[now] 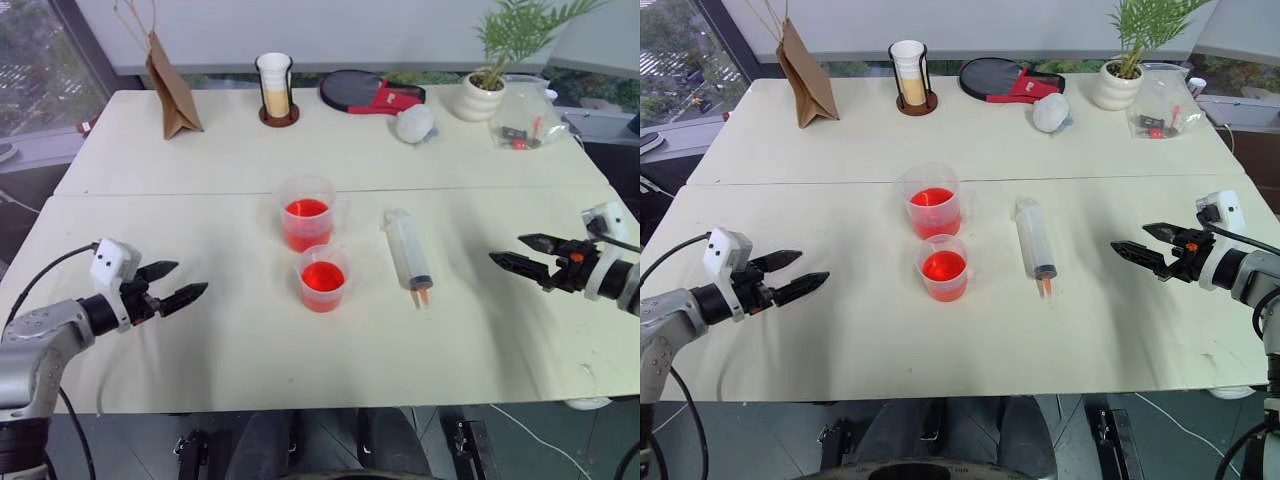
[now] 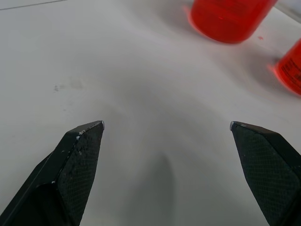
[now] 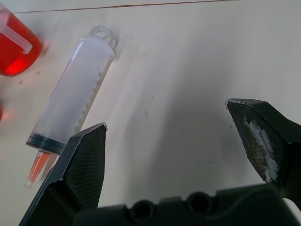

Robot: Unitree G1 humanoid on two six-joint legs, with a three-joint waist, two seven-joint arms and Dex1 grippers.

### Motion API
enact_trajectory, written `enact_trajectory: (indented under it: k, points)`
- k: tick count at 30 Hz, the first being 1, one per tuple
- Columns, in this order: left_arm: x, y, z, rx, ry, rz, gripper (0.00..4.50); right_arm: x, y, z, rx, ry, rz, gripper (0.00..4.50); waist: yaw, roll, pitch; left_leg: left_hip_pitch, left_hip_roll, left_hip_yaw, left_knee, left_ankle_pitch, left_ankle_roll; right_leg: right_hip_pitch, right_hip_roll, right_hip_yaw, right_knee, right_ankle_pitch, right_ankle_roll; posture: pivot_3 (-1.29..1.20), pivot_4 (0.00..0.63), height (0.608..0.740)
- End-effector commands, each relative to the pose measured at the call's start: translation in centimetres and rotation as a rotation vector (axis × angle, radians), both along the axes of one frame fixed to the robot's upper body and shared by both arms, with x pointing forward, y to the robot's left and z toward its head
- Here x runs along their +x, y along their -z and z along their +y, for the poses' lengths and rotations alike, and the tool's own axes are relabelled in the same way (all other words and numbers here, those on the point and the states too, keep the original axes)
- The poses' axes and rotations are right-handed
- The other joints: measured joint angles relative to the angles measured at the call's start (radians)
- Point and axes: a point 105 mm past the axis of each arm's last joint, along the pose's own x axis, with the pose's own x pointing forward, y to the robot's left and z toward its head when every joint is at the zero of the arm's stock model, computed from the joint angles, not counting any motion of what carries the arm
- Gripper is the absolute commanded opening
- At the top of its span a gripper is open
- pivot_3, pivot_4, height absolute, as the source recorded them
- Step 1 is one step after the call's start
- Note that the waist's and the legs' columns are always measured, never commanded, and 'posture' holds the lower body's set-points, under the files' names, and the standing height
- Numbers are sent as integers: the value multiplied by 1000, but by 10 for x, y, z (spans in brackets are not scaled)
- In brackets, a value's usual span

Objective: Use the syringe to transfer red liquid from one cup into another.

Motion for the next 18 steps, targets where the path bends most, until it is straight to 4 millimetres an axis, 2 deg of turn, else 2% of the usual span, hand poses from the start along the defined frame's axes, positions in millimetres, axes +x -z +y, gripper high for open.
enact_trajectory:
  k: [1, 6, 18]
  points:
    - [1, -14, 0, 2, -3, -56, 4438, 1, -8, 1, -14, 2, -44, 4500, -1, 0, 0, 0, 0, 0, 0, 0, 0, 0, 0, 0, 0, 0, 0, 0, 150, 740]
    - [3, -14, 3, 6, -24, -73, 4438, 2, -4, 2, 1, 10, -47, 4500, -1, 0, 0, 0, 0, 0, -1, 0, 0, 0, 0, 0, 0, 0, 0, 0, 150, 740]
    - [17, -24, 6, -4, -56, -104, 4438, 13, -11, -2, -23, 39, -87, 4500, -1, 0, 0, 0, 0, 0, -1, 1, -1, 0, 1, 0, 0, 2, 3, 0, 150, 740]
